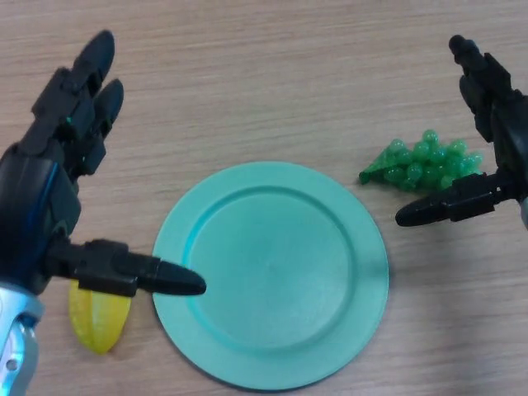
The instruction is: Pick up the green grapes and place it on the plate
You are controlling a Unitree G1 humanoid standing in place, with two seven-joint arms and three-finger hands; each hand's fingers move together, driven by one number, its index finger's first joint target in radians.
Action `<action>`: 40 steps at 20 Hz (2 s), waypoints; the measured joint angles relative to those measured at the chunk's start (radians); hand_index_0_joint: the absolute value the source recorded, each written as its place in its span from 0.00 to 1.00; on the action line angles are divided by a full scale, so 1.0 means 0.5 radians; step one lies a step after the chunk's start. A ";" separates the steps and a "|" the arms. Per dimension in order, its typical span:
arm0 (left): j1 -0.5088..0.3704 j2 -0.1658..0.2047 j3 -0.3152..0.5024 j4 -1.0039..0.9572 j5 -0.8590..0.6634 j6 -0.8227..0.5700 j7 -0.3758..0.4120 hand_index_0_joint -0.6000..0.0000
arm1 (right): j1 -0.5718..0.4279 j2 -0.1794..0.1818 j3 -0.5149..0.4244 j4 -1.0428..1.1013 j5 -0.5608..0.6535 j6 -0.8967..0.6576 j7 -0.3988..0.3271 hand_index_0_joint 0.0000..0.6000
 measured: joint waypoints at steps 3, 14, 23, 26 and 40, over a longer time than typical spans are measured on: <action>-0.006 0.006 -0.076 -0.006 -0.001 0.064 0.002 1.00 | -0.170 -0.050 0.006 0.508 -0.064 -0.214 -0.073 0.00; 0.042 0.006 -0.086 -0.132 -0.009 0.077 0.004 1.00 | -0.615 -0.130 0.191 1.735 -0.708 -0.785 -0.370 0.92; 0.102 0.005 -0.021 -0.141 -0.053 0.077 0.030 1.00 | -0.527 -0.077 0.176 1.486 -0.908 -0.672 -0.420 1.00; 0.125 -0.003 -0.025 -0.148 -0.053 0.077 0.030 1.00 | -0.457 0.004 0.097 1.082 -0.563 -0.368 -0.283 1.00; 0.190 -0.023 0.097 -0.126 -0.097 -0.013 0.033 1.00 | 0.014 0.257 0.623 -0.878 0.001 1.020 -0.133 1.00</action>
